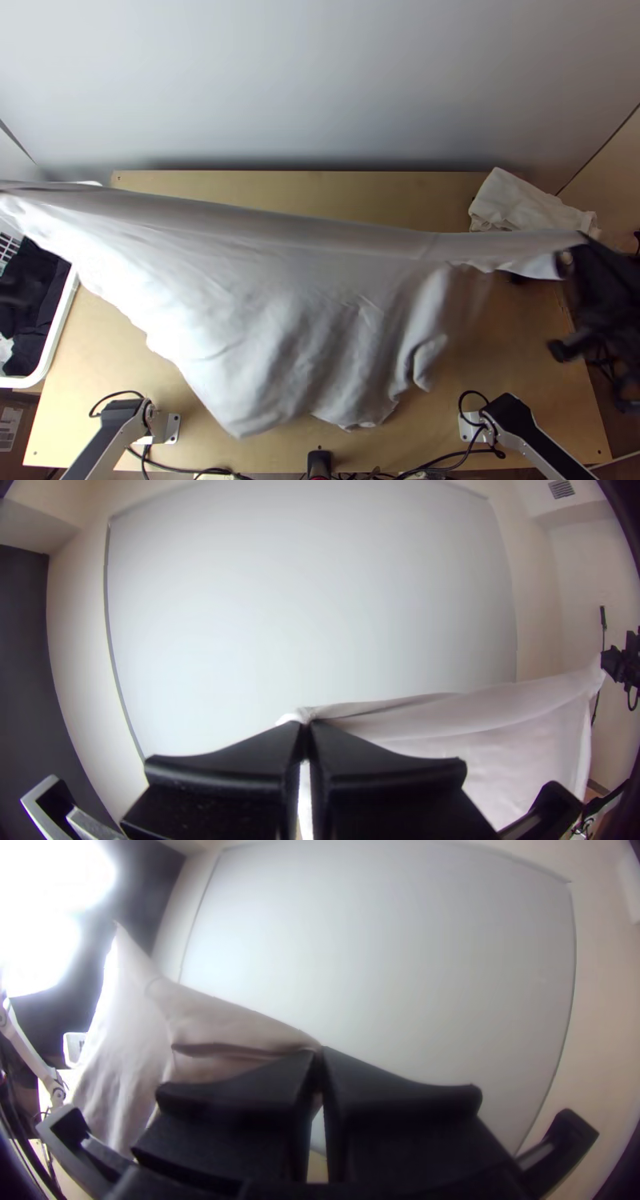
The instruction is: Fold the t-shirt
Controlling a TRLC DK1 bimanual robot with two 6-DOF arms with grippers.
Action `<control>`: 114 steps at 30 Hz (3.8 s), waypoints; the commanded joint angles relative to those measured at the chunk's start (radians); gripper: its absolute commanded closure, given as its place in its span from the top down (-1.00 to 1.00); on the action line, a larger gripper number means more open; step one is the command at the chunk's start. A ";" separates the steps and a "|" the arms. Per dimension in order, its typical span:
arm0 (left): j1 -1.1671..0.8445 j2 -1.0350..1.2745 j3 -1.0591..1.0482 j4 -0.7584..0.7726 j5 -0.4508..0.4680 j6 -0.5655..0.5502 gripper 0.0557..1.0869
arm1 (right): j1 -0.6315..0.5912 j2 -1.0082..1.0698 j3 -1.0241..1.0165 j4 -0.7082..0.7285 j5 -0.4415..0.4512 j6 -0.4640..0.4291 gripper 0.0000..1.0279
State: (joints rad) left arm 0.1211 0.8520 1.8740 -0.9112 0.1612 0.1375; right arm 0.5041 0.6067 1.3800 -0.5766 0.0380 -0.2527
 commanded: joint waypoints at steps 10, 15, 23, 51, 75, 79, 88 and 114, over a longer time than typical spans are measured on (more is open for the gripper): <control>-0.037 -0.045 -0.647 0.262 0.031 0.019 -0.93 | -0.047 0.292 -0.269 0.308 -0.023 0.013 -0.95; -0.034 0.010 -0.776 0.419 0.029 0.022 -0.93 | -0.084 0.449 -0.269 0.371 -0.046 0.010 -0.95; 0.041 0.173 -0.855 0.660 0.029 0.022 -0.93 | -0.121 0.673 -0.237 0.474 -0.055 0.007 -0.95; 0.077 0.825 -0.595 0.977 -0.029 0.025 -0.93 | -0.185 1.329 0.231 0.570 -0.058 0.056 -0.95; 0.028 1.174 -0.418 0.933 -0.066 0.051 -0.93 | -0.148 1.559 0.304 0.574 -0.055 0.020 -0.95; 0.031 1.179 -0.417 0.922 -0.066 0.051 -0.93 | -0.156 1.538 0.284 0.561 -0.055 0.021 -0.95; 0.006 1.141 -0.340 0.873 -0.065 0.028 -0.93 | -0.159 1.432 0.202 0.544 -0.058 0.059 -0.95; 0.045 0.795 -0.667 0.727 0.083 -0.007 -0.93 | -0.068 0.999 -0.179 0.452 -0.098 0.099 -0.95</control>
State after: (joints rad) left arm 0.1619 1.7306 1.2888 -0.1787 0.2340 0.1341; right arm 0.4095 1.7123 1.2930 -0.0845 -0.0494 -0.1535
